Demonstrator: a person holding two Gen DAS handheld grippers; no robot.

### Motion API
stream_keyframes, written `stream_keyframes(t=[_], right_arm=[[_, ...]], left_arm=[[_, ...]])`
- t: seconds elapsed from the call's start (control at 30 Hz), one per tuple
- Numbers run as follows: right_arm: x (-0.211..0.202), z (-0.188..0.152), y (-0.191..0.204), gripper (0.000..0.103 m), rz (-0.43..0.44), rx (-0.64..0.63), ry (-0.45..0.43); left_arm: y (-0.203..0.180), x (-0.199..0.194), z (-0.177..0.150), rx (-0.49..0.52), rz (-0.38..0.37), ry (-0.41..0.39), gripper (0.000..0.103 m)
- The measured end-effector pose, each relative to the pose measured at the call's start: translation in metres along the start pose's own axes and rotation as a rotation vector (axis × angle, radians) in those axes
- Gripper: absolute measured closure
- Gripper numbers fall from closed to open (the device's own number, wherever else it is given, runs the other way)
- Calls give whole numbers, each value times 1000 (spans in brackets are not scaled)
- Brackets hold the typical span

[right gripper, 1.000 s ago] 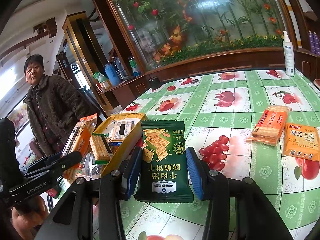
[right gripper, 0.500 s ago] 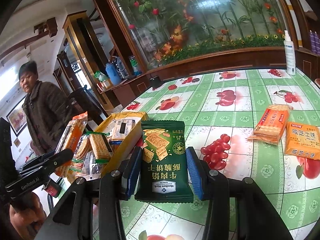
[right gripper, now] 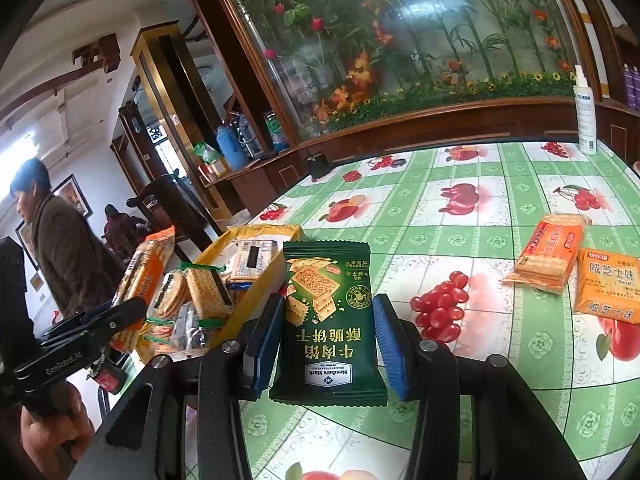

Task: Organize snacks
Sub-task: 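Carry the tan barcode pack and dark green pack over the white tray, then lower both packs into the tray and open both tools to release them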

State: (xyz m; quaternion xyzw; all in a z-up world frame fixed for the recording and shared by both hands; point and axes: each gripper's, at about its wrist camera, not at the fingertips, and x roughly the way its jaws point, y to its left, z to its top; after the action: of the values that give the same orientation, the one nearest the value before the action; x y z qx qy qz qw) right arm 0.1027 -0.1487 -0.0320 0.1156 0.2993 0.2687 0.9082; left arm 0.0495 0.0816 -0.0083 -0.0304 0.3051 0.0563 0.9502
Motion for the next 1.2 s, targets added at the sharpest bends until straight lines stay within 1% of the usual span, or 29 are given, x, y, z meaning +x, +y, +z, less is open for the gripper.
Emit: stream_keyframes(t=[0.17, 0.33, 0.47, 0.67, 0.87, 1.2], right_arm=[[-2, 3, 10, 57, 29, -9, -16], [14, 5, 28, 57, 90, 2, 10], [37, 12, 54, 57, 145, -15, 44], [82, 24, 90, 57, 184, -52, 90], [119, 27, 110, 57, 192, -73, 128], [161, 38, 109, 57, 185, -45, 153]], left_arm=[[8, 3, 0, -10, 9, 5, 51], [25, 7, 1, -36, 25, 10, 51], [50, 15, -2, -74, 48, 27, 51], [83, 26, -7, -126, 84, 52, 51], [89, 36, -9, -143, 85, 69, 51], [88, 55, 7, -124, 83, 79, 51]])
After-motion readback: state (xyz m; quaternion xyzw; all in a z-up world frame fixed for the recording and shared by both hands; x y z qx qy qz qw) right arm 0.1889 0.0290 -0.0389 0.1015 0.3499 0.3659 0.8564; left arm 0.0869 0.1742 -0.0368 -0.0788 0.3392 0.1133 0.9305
